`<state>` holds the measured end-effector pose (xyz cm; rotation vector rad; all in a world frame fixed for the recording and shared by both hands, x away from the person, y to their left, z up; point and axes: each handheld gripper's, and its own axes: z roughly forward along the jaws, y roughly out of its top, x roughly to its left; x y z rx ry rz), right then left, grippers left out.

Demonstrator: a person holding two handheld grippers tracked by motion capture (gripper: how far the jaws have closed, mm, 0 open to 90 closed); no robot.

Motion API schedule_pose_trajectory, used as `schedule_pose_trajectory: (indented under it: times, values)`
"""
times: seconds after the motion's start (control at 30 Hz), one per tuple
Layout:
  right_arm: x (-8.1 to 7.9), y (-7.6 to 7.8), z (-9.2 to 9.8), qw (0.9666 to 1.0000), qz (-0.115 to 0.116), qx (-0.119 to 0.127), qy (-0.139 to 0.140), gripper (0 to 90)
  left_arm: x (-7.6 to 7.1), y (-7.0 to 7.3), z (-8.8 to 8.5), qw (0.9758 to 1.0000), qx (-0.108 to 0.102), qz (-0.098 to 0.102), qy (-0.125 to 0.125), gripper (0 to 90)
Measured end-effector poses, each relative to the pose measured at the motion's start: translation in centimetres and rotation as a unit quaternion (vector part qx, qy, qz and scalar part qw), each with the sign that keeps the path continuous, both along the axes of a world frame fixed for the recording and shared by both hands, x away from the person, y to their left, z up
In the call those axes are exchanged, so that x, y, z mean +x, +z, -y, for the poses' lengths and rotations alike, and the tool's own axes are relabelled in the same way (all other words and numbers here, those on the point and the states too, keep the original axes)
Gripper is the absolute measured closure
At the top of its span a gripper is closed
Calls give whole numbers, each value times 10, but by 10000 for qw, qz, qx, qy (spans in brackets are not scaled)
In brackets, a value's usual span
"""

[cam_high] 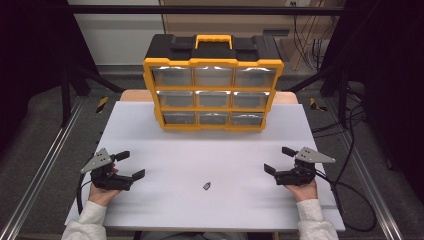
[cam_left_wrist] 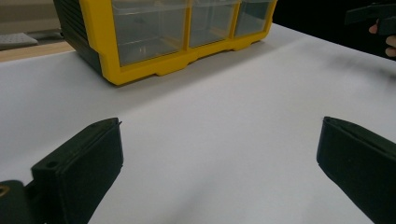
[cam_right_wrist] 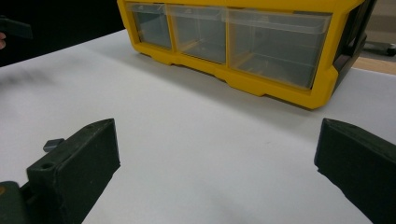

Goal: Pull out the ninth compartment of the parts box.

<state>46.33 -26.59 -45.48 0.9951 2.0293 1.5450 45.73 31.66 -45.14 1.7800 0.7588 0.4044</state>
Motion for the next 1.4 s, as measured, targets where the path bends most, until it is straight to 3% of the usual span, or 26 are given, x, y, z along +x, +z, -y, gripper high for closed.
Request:
schedule_pose_trajectory:
  times: [0.47,0.83,1.4]
  values:
    - [0,3,-3,9999,25,-121,12,4,0,-1,1,9999,96,-25,12,0]
    - [4,14,-17,9993,157,-337,86,4,2,-4,2,9999,119,-80,44,0]
    - [14,31,-48,9951,343,-918,144,4,3,-4,3,9998,148,-105,57,0]
